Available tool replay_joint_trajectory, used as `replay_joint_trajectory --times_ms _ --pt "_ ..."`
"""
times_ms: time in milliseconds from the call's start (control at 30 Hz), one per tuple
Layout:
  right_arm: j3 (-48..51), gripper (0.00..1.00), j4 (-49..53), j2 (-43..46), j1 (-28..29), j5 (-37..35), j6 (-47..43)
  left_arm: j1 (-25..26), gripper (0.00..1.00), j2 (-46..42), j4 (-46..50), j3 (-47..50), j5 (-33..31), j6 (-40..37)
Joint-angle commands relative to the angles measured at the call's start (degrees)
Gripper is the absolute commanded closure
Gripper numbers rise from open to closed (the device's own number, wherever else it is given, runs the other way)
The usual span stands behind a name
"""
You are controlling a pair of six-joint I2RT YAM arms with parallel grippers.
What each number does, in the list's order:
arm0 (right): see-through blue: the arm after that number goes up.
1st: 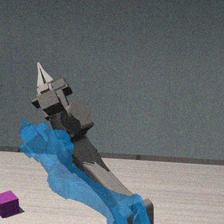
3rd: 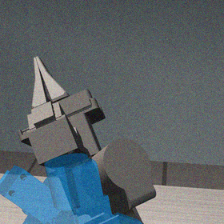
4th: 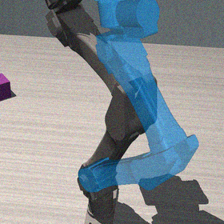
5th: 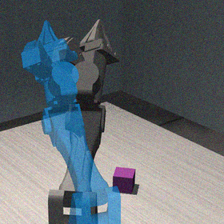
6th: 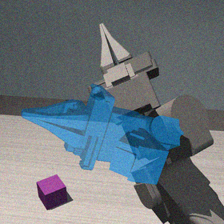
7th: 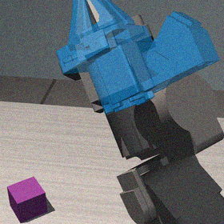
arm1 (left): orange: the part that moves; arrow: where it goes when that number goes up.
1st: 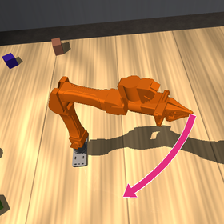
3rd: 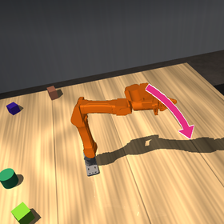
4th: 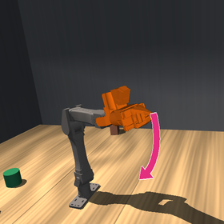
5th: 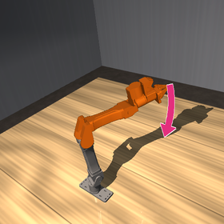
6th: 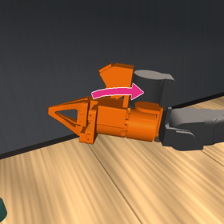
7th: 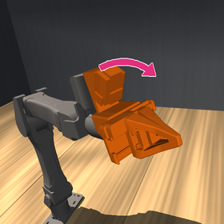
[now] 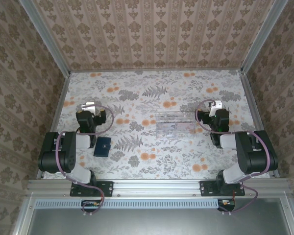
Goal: Take the credit cards out of the card holder
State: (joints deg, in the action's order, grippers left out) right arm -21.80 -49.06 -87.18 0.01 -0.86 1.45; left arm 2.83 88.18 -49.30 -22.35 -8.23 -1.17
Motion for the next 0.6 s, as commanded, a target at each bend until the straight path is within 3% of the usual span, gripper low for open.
replay_joint_trajectory --times_ms 0,133,233,333,433,567 --pt "-1.8 0.0 0.6 -0.4 0.6 -1.5 0.3 -0.8 0.0 -0.2 -0.7 -0.4 1.9 -0.9" --pt "-1.8 0.0 0.6 -0.4 0.5 -1.5 0.2 -0.8 0.0 -0.3 -1.0 -0.2 2.0 -1.0" --pt "-1.7 0.0 0.7 -0.1 0.7 -2.5 0.5 -0.7 0.0 -3.5 3.8 -1.4 -0.4 -0.1" --pt "-1.7 0.0 4.2 3.8 0.8 -5.3 1.5 -0.8 0.0 -8.4 16.1 -5.8 -7.7 2.6" --pt "-5.2 0.0 15.9 10.8 0.7 -10.2 4.0 -0.6 0.0 -14.1 30.6 -12.1 -12.1 7.4" --pt "-8.6 0.0 25.5 17.8 0.6 -12.0 9.1 -0.9 0.0 -18.7 52.7 -23.4 -15.8 23.3"
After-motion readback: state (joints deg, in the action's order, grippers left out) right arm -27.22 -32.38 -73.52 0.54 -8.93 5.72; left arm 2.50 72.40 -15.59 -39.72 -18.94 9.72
